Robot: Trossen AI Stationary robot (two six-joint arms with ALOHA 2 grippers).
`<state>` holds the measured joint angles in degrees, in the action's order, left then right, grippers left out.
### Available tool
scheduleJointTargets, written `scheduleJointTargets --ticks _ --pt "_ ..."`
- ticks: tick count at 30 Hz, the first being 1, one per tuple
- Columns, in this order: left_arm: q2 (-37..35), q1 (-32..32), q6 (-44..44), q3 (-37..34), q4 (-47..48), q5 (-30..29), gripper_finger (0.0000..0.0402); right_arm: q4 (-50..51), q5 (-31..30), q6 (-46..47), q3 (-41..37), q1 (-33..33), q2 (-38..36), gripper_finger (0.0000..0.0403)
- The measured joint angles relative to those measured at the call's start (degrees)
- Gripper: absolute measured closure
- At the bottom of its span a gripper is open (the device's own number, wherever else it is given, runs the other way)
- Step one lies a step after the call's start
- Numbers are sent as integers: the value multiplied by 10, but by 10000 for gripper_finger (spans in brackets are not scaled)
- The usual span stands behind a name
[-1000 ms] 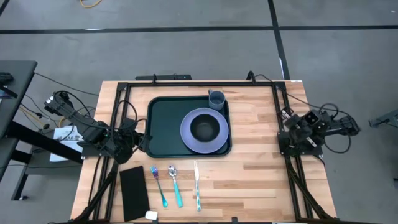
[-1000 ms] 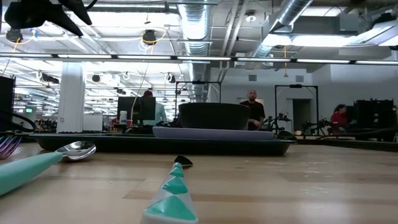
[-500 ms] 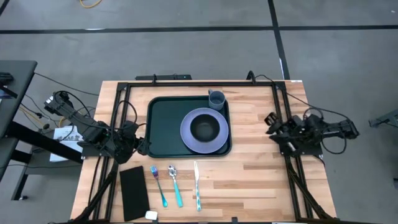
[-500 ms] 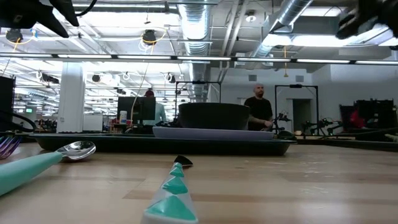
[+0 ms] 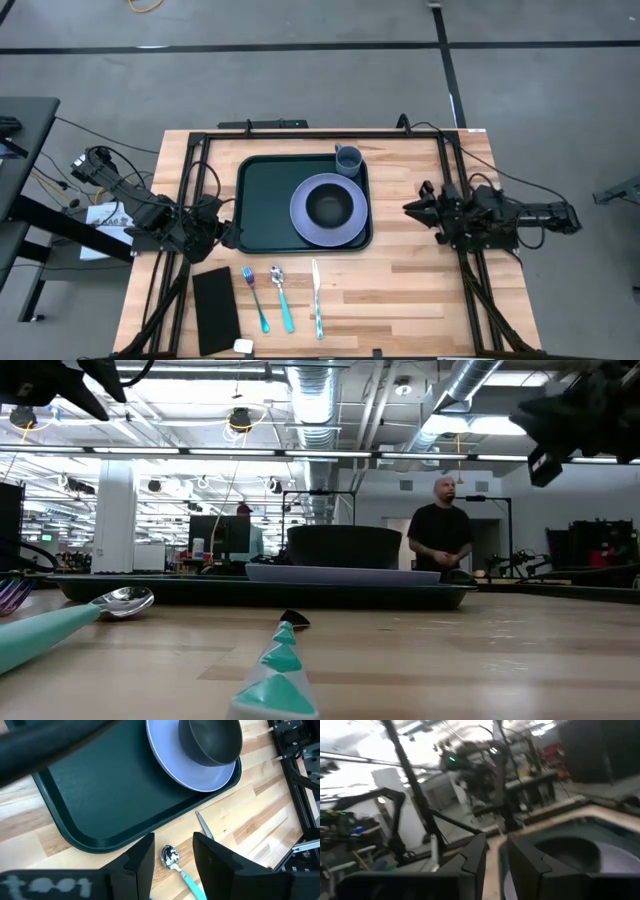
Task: Set up tray
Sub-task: Put the black napkin on the green serving tray to the left of the purple plate
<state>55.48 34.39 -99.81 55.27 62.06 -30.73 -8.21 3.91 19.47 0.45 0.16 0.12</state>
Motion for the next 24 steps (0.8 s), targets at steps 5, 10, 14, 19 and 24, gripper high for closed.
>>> scheduleJointTargets --ticks 5,10,14,19,24 --pt "0 0 -1 0 0 5 280 45 -10 13 0 6 0 346" --pt "0 0 -1 0 0 6 280 50 -10 16 0 14 0 349" --pt "0 0 -4 0 0 59 280 58 -10 20 0 13 0 349" --pt "0 0 19 0 -32 160 280 67 -10 20 0 13 0 349" --pt "27 0 73 0 -21 282 280 67 -10 20 0 13 0 349"
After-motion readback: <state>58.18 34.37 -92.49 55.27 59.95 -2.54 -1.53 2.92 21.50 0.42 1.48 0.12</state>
